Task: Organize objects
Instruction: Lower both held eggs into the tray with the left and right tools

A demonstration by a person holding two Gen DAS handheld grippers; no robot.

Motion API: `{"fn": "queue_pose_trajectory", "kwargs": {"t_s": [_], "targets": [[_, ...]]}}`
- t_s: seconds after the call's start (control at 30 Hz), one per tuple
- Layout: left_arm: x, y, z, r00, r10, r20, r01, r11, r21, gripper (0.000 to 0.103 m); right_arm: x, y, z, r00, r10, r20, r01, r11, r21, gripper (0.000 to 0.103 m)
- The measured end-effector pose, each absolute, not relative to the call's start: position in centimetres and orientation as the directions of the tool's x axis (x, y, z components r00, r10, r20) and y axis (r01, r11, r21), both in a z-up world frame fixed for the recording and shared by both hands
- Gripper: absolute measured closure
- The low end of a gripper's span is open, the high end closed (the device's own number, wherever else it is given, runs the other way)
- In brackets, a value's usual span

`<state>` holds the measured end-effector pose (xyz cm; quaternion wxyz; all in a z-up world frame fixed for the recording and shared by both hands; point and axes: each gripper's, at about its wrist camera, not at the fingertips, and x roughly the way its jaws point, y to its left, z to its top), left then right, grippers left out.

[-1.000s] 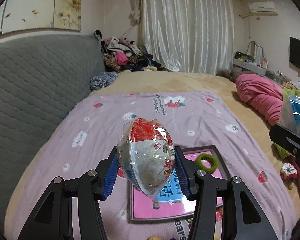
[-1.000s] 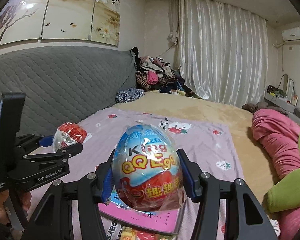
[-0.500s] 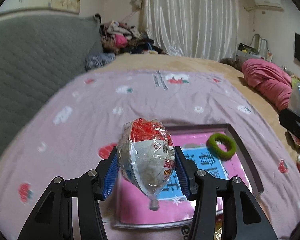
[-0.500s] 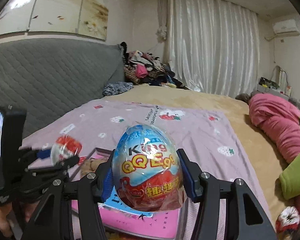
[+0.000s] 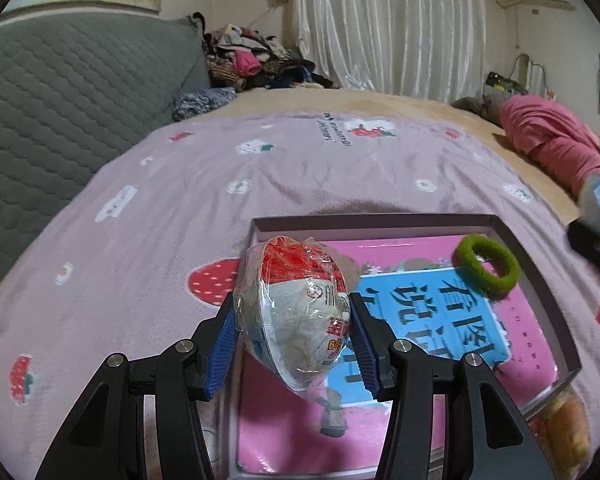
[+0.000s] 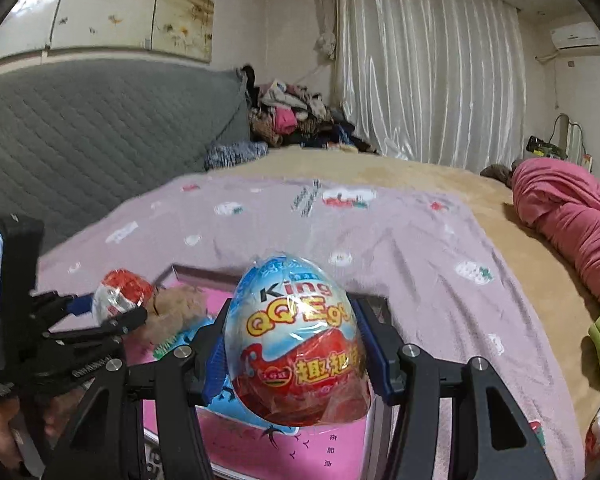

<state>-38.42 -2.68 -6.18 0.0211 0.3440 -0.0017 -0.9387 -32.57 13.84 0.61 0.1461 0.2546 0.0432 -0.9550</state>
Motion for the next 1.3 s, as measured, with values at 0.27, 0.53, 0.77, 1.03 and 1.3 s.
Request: {"fn": "queue_pose_trajectory", "kwargs": {"t_s": [0.27, 0.53, 0.77, 1.03, 1.3], "targets": [[-39.1, -2.9, -7.2, -0.735, -0.047, -0.677, 0.023, -0.999, 0.046, 0.049, -33.3, 13.8, -0.7, -0.809, -0.204, -0.551, 0.278, -0.959, -0.053, 0.046], [-39.8, -2.9, -8.7, -0.696, -0.034, -0.717, 0.005, -0.999, 0.043, 0.049, -34.6, 14.4, -2.2, -0.774, -0.167, -0.611, 0.257, -0.965, -0.062, 0.046], [-40.5, -2.6, -10.0, -0.656, -0.021, -0.755, -0.020, -0.999, 0.046, 0.049, -35.2, 13.9, -3.4, -0.748, -0.139, -0.649, 0.260, -0.961, -0.094, 0.046], [-41.2, -3.2, -10.6, -0.640, 0.029, -0.768, -0.028, -1.000, -0.014, 0.049, -36.3, 13.3, -5.3, -0.707, -0.076, -0.703, 0.258, -0.953, -0.157, 0.046], [-41.4, -2.5, -11.2, -0.611, 0.032, -0.791, -0.049, -0.999, -0.003, 0.048, -36.7, 12.8, -6.3, -0.688, -0.048, -0.724, 0.264, -0.946, -0.188, 0.046]]}}
